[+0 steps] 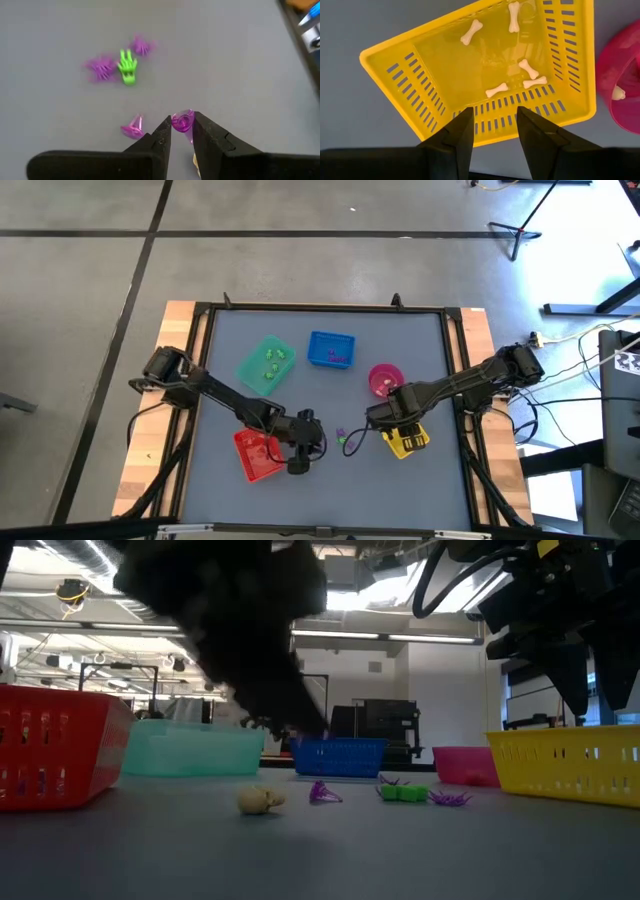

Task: Sort Halloween decoration
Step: Put the purple witch hat toy into the orange bin

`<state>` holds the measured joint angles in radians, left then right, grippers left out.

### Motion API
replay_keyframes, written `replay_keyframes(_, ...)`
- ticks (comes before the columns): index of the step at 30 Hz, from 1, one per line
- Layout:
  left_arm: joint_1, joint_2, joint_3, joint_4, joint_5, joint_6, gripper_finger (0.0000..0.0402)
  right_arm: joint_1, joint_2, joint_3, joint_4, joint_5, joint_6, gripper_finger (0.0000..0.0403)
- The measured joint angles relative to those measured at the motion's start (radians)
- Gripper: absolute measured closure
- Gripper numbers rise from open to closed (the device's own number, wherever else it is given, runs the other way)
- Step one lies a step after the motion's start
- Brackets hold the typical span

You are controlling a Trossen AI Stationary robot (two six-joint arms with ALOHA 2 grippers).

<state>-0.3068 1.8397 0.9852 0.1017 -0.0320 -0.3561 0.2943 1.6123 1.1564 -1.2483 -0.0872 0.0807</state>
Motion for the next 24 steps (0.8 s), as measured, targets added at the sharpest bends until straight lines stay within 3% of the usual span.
replay_keyframes(6,0.04,-0.116,0.001,-0.092,0.115,-0.003,0.0345,0.0,0.0,0.0,-0.001,-0.001,0.0,0.0255)
replay_keyframes(14,0.025,-0.25,0.002,-0.443,0.316,-0.092,0.0345,0.0,0.0,0.0,0.0,-0.001,0.0,0.0255)
replay_keyframes(20,-0.033,-0.297,0.002,-0.726,0.337,-0.135,0.0345,0.0,0.0,0.0,0.001,-0.002,0.0,0.0255)
replay_keyframes(24,-0.07,-0.297,0.001,-0.809,0.302,-0.136,0.0345,0.0,0.0,0.0,0.001,-0.002,0.0,0.0255)
